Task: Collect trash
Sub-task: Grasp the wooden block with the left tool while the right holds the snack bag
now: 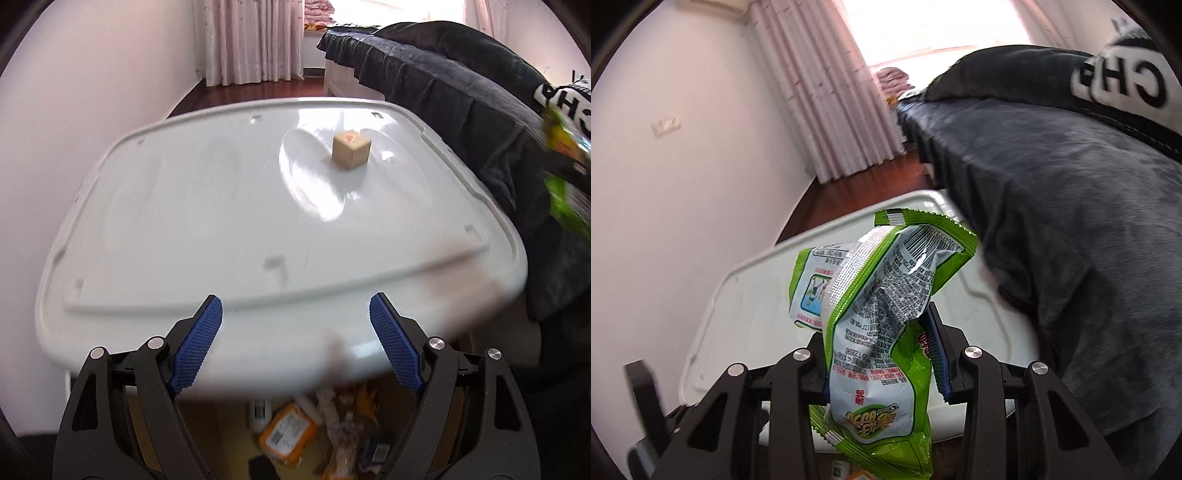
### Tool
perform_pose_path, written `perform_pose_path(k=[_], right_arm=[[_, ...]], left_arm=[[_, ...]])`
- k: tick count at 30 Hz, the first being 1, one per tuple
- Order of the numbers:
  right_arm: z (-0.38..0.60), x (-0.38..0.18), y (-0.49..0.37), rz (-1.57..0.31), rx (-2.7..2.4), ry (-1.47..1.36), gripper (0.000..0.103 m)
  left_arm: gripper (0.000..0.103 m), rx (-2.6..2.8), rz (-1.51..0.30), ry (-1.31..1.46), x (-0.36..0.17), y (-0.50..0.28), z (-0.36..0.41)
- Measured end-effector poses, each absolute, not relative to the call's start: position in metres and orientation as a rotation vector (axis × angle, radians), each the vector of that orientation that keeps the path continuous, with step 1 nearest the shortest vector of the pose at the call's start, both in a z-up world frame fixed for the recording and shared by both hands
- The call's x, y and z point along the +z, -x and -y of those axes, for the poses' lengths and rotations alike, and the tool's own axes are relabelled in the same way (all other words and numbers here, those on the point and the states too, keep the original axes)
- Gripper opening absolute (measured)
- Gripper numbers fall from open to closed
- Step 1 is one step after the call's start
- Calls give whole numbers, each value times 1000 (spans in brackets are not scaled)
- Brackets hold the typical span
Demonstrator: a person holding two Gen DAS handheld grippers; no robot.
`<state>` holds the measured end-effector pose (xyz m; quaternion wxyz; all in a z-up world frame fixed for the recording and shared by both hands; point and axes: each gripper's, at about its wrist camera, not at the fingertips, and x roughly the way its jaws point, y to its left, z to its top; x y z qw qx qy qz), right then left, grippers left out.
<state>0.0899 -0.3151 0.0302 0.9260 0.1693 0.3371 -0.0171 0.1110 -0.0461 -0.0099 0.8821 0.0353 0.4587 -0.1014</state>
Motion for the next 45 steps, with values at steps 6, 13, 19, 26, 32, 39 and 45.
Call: perform_pose_path(k=[6, 13, 19, 26, 32, 39, 45], right_arm=[[330, 43, -73, -633, -61, -421, 40], [325, 44, -68, -630, -18, -428, 40], [324, 46, -67, -625, -4, -433, 40], [320, 45, -64, -635, 13, -432, 40], [322, 45, -70, -645, 20, -430, 40], [325, 43, -74, -660, 21, -439, 40], [322, 40, -81, -678, 10, -430, 41]], left_arm=[[80, -200, -965, -28, -12, -175, 77], [80, -149, -976, 68, -25, -234, 113], [80, -117, -979, 90, -34, -261, 133], [80, -53, -982, 89, -46, -287, 145], [69, 2, -974, 105, -59, -301, 142], [44, 3, -945, 56, -57, -299, 151], [44, -27, -948, 35, -52, -292, 146]])
